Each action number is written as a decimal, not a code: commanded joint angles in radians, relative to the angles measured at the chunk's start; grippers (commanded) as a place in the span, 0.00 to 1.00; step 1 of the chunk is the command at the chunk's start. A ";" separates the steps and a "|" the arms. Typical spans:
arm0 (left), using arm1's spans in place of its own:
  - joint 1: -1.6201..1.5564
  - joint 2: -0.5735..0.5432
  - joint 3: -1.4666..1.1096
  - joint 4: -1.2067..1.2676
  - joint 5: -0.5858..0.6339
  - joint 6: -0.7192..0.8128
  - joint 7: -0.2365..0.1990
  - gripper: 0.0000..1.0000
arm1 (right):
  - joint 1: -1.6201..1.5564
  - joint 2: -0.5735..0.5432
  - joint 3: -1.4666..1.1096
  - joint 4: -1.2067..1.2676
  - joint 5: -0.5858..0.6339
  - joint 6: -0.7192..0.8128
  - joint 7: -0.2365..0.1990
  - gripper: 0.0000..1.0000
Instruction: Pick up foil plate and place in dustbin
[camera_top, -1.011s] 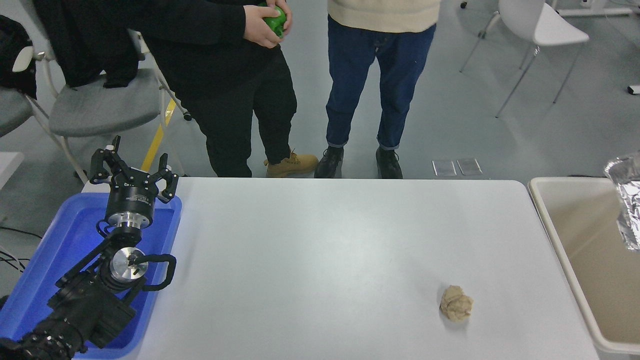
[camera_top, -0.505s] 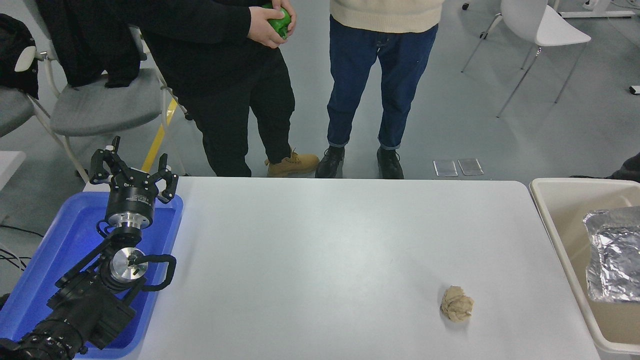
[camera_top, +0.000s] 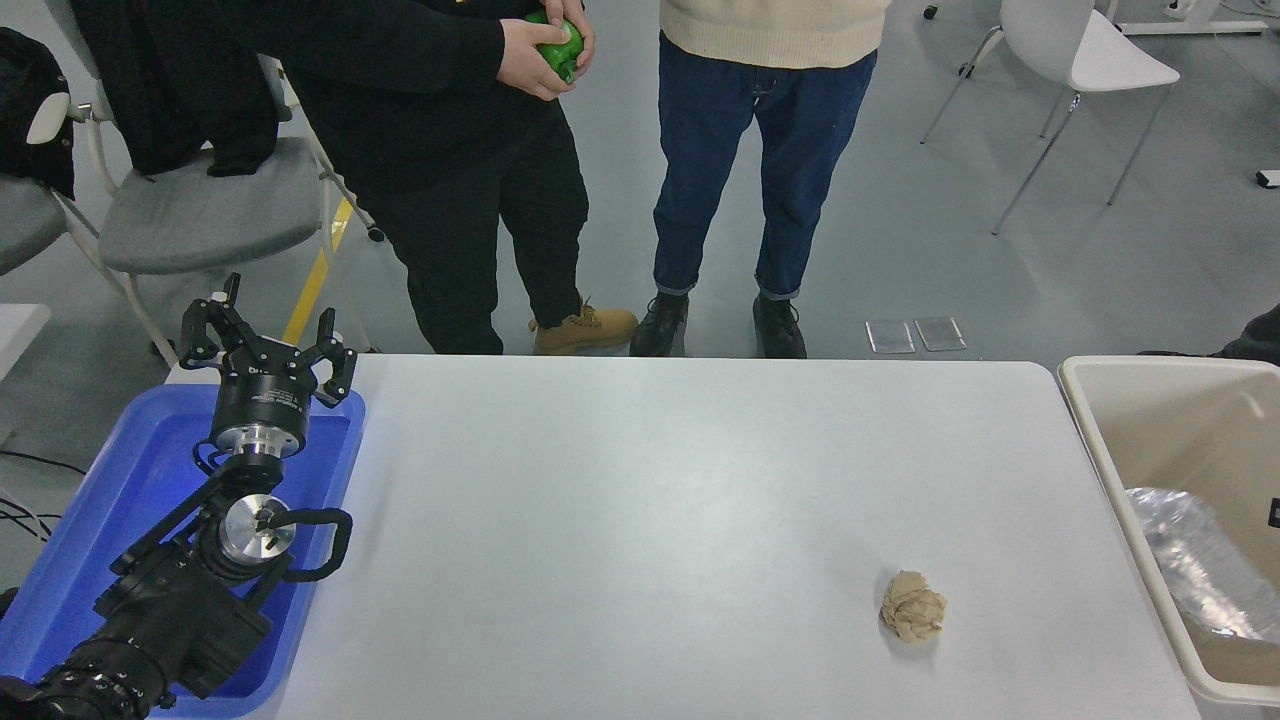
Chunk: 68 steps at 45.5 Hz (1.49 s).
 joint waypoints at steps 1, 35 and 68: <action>-0.002 0.000 0.000 0.000 0.000 0.000 0.000 0.99 | 0.125 -0.044 0.002 0.226 0.002 0.005 -0.001 1.00; -0.003 0.000 0.005 -0.002 0.002 0.000 0.003 0.99 | 1.175 -0.059 -0.780 1.228 0.294 0.134 0.002 1.00; -0.002 0.000 0.003 0.000 0.000 0.000 0.002 0.99 | 1.725 0.546 -0.870 1.409 0.768 0.573 0.006 1.00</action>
